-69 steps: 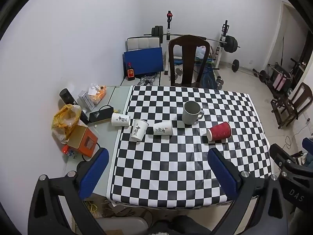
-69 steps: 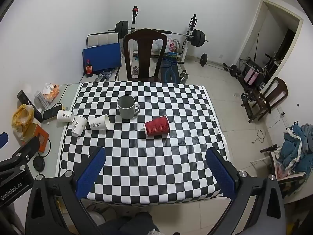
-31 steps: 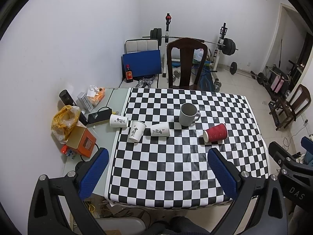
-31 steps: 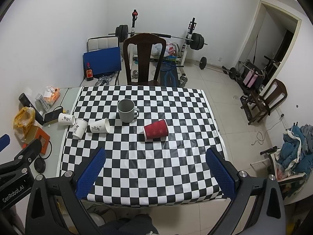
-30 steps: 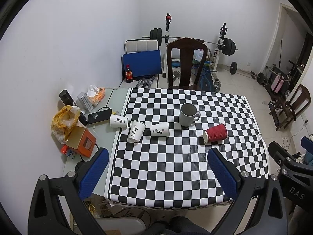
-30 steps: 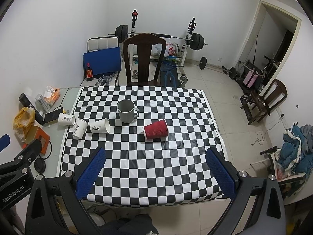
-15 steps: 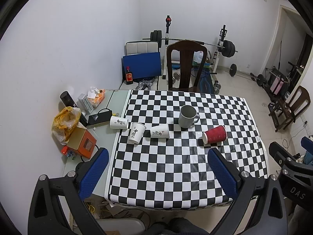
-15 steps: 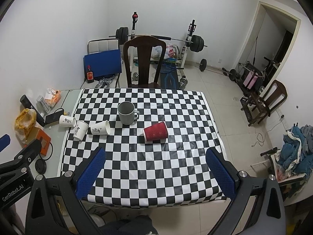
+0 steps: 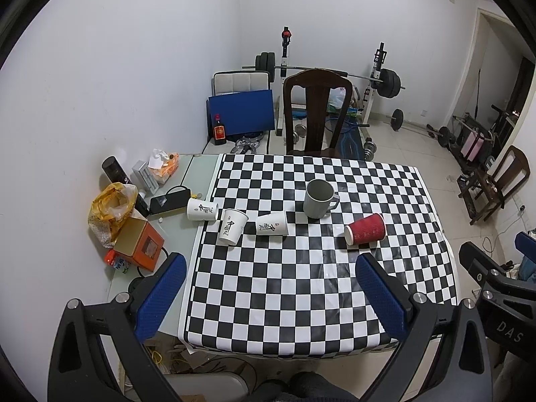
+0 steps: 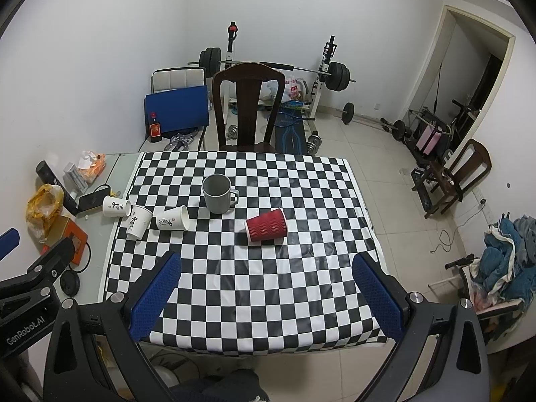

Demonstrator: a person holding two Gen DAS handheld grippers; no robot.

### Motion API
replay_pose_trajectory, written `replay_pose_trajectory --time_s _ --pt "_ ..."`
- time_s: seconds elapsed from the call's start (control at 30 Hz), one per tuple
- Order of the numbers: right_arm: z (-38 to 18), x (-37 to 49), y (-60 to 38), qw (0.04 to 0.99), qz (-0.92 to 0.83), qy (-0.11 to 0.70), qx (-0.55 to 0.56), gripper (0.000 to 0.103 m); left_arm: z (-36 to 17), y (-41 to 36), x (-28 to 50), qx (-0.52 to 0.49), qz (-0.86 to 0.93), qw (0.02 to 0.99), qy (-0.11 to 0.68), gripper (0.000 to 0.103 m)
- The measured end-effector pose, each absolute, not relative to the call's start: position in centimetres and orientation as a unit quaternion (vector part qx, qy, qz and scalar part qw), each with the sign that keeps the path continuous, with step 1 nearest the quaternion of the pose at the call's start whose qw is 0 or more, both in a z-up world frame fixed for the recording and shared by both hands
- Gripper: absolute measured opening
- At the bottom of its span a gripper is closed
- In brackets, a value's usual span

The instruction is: Flip cup upside down

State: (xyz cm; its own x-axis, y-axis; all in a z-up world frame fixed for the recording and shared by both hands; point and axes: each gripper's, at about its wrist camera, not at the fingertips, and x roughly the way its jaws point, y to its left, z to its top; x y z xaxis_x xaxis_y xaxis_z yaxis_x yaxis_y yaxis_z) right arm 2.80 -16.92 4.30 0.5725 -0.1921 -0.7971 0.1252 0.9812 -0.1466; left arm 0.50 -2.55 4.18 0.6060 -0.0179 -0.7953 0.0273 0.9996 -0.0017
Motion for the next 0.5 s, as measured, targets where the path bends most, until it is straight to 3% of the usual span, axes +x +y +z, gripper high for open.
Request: replay_pose_trajectory --time_s 0.5 --pt "4.6 3.3 -16.8 0.888 -0.092 0.449 -0.037 0.102 4.9 -3.6 0.0 0.001 -0.017 0.898 0.439 0.103"
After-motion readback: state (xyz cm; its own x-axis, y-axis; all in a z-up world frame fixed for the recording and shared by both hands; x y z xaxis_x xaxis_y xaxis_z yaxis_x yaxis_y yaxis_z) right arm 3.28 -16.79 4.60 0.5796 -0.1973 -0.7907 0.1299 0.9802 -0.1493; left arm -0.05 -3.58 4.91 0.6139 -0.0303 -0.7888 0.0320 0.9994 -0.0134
